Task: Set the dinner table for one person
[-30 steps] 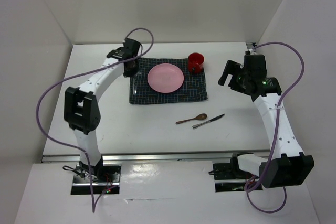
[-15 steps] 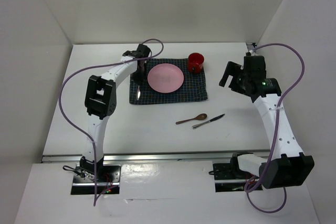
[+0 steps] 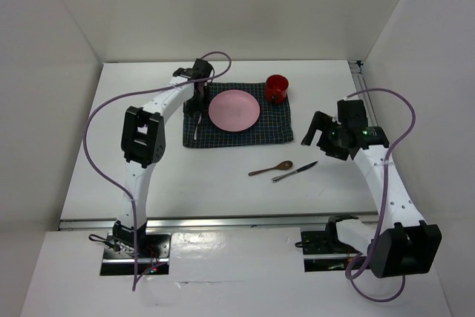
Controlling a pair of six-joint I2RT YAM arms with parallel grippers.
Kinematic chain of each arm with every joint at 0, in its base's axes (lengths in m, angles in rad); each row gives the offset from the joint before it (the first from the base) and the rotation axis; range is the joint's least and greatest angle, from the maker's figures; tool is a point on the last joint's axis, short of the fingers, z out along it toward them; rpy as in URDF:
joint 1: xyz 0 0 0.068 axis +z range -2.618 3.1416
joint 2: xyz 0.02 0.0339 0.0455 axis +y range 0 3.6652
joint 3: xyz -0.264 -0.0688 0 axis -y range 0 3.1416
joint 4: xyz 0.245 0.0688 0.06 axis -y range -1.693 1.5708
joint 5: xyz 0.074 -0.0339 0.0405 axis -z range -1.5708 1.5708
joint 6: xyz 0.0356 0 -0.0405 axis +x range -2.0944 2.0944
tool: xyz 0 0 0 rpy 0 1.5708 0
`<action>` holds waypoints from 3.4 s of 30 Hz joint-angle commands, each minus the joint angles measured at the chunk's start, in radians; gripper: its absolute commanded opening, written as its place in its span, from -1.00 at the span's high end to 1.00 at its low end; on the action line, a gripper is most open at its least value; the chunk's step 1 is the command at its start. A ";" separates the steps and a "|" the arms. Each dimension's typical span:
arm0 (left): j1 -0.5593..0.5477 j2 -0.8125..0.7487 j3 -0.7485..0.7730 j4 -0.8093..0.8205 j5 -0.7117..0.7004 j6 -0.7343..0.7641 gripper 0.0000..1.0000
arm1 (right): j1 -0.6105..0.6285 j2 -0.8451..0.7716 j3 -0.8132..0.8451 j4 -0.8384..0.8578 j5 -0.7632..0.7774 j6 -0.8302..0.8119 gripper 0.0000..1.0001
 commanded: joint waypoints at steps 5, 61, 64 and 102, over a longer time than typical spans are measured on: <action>0.004 -0.323 -0.083 -0.063 -0.025 -0.038 -0.12 | 0.095 0.028 -0.016 0.045 -0.100 0.161 -0.97; -0.005 -0.814 -0.539 0.009 0.010 -0.087 -0.12 | 0.548 0.513 0.244 0.175 0.384 0.274 1.00; -0.005 -0.834 -0.548 0.009 0.010 -0.087 -0.12 | 0.492 0.643 0.376 0.164 0.343 0.128 1.00; 0.004 -0.852 -0.586 0.000 0.013 -0.096 -0.12 | 0.323 0.314 -0.094 0.158 0.265 0.454 -0.39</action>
